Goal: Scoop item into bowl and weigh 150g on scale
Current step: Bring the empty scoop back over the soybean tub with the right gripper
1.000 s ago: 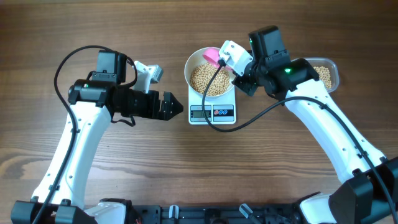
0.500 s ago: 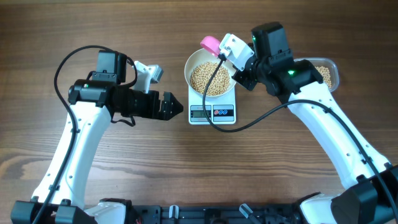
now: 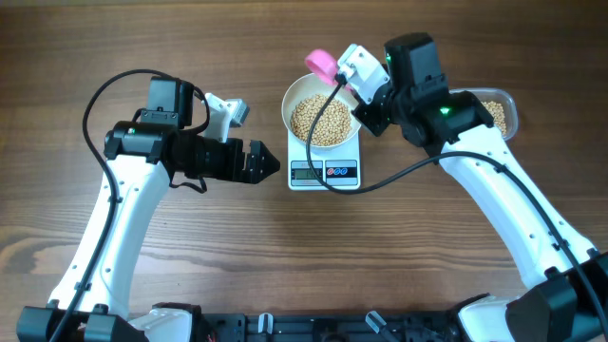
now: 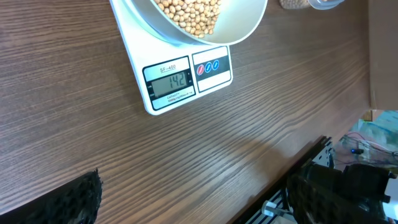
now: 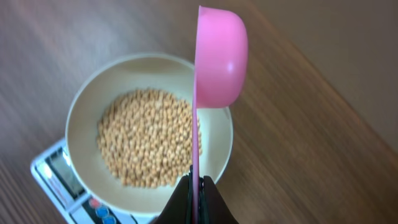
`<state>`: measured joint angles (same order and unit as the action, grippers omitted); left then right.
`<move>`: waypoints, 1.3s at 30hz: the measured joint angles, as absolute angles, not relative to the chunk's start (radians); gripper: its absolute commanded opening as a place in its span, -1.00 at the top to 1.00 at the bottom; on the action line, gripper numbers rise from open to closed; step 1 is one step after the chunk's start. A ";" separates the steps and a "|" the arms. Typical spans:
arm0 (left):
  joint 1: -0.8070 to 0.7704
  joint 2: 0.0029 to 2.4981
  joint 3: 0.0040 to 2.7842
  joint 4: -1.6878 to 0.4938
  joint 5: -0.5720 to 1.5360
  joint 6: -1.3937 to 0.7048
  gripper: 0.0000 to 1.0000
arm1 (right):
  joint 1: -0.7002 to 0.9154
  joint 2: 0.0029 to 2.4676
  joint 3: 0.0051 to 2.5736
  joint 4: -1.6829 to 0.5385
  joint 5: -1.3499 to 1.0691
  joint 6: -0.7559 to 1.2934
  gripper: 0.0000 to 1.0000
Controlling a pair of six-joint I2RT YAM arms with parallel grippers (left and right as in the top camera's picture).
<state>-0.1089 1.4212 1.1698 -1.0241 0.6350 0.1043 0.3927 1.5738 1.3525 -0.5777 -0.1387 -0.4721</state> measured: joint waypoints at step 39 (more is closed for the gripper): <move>-0.109 1.421 1.170 -1.024 0.635 0.104 -1.00 | -0.276 1.477 1.330 -0.962 -0.073 -0.381 0.91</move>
<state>-0.1089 1.4212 1.1698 -1.0237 0.6350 0.1043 -0.2756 1.4769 1.3296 -0.9623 -0.0727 -0.3813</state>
